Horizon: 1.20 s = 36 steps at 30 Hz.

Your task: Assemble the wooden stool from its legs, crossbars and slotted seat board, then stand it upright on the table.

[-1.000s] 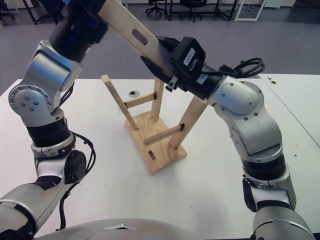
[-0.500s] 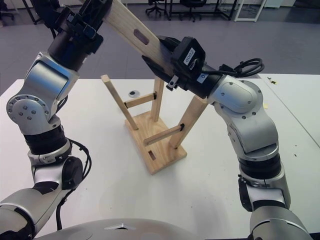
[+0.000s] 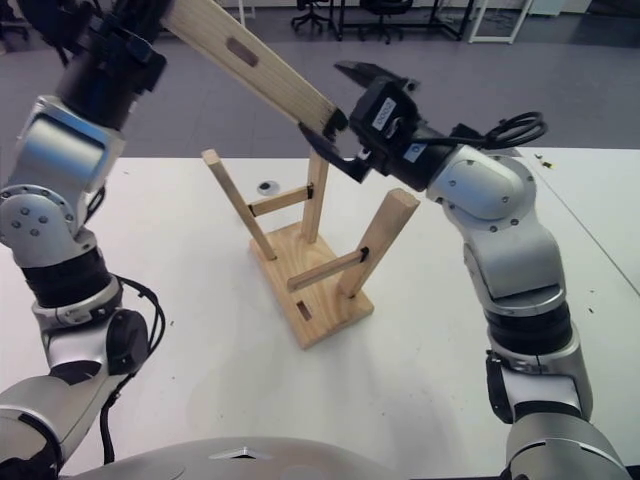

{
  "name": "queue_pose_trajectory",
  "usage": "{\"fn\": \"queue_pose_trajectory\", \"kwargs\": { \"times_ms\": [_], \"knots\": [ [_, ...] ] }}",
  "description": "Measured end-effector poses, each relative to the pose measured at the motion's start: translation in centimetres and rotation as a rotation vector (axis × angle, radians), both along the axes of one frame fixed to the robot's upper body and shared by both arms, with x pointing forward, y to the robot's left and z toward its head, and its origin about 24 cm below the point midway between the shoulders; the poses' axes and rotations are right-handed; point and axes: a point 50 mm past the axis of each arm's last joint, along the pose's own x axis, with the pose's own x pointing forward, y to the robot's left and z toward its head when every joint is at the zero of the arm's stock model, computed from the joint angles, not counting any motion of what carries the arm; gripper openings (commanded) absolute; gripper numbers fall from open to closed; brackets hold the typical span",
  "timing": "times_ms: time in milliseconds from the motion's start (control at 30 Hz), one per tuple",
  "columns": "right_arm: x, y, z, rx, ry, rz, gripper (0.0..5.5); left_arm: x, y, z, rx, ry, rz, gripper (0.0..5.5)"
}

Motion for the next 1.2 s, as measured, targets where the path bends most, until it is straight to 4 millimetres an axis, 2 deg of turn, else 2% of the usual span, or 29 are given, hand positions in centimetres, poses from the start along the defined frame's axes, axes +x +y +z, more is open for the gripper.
{"fn": "queue_pose_trajectory", "kwargs": {
  "times_ms": [67,133,200,233,300,400,467,500,633,700,833,900,1033,1200],
  "knots": [
    [1.0,-2.6,-0.5,-0.016,0.028,-0.125,4.08,-0.1,1.6,0.5,-0.002,-0.022,0.06,1.02],
    [1.9,-5.4,-1.8,-0.021,0.083,-0.249,4.08,-0.4,2.2,0.8,0.005,-0.039,0.083,1.02],
    [2.4,-7.6,-5.1,-0.048,0.204,-0.324,4.08,-1.5,1.9,0.2,0.036,-0.046,0.06,1.02],
    [2.3,-8.6,-7.7,-0.077,0.284,-0.352,4.08,-2.0,1.6,-0.7,0.07,-0.028,0.041,1.02],
    [1.7,-9.3,-12.3,-0.094,0.415,-0.361,4.08,-2.2,1.1,-2.9,0.133,0.042,0.022,1.02],
    [0.3,-8.3,-18.9,-0.183,0.565,-0.313,4.08,-2.4,0.4,-6.4,0.243,0.148,0.037,1.02],
    [-0.9,-7.5,-21.8,-0.254,0.627,-0.25,4.08,-2.9,0.1,-8.6,0.349,0.192,0.077,1.02],
    [-1.5,-6.8,-22.6,-0.265,0.637,-0.195,4.08,-3.2,0.1,-10.0,0.38,0.236,0.093,1.02],
    [-3.3,-4.9,-22.7,-0.3,0.646,-0.017,4.08,-5.4,0.6,-14.0,0.365,0.425,0.197,1.02],
    [-4.8,-3.7,-22.8,-0.28,0.682,0.075,4.08,-6.9,1.0,-15.2,0.32,0.507,0.285,1.02],
    [-6.0,-2.1,-22.2,-0.225,0.695,0.134,4.08,-9.2,3.3,-15.4,0.244,0.605,0.551,1.02],
    [-6.7,-1.7,-21.9,-0.181,0.707,0.151,4.08,-10.3,3.6,-15.6,0.232,0.659,0.626,1.02],
    [-7.0,-0.8,-21.8,-0.149,0.693,0.166,4.08,-11.1,3.4,-15.2,0.145,0.72,0.611,1.02],
    [-6.4,-2.5,-21.9,-0.166,0.675,0.059,4.08,-11.4,3.9,-14.9,0.057,0.778,0.619,1.02]
  ]
}}
